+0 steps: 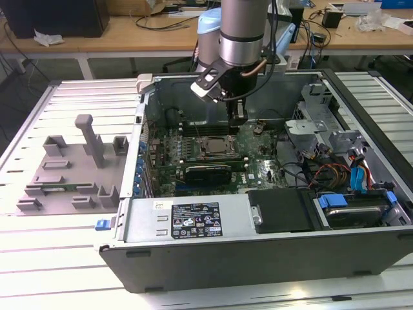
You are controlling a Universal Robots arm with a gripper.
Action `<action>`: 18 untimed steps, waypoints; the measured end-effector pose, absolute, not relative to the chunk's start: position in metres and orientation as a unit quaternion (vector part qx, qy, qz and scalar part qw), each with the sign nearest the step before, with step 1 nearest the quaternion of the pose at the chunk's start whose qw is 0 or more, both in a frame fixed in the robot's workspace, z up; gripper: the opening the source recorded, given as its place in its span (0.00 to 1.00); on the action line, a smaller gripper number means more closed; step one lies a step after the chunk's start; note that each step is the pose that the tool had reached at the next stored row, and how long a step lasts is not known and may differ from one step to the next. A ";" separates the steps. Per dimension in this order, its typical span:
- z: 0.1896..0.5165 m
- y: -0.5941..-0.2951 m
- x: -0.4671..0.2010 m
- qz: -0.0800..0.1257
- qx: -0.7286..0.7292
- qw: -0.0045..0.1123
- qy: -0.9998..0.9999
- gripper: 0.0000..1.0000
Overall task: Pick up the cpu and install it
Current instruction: 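Close the cpu cover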
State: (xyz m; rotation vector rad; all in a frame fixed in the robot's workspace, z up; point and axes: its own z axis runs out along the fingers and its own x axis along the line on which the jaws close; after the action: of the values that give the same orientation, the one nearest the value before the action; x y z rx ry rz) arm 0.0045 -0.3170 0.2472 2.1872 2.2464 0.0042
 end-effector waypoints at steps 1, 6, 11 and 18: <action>0.247 -0.317 0.004 0.001 0.698 0.003 0.716 0.11; 0.243 -0.318 0.004 0.001 0.698 0.003 0.717 0.11; 0.243 -0.319 0.003 0.001 0.698 0.003 0.716 0.11; 0.241 -0.319 -0.006 0.001 0.698 0.003 0.716 0.11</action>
State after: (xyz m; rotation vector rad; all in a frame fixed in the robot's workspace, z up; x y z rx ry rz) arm -0.0056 -0.3192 0.2411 2.1877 2.2469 0.0031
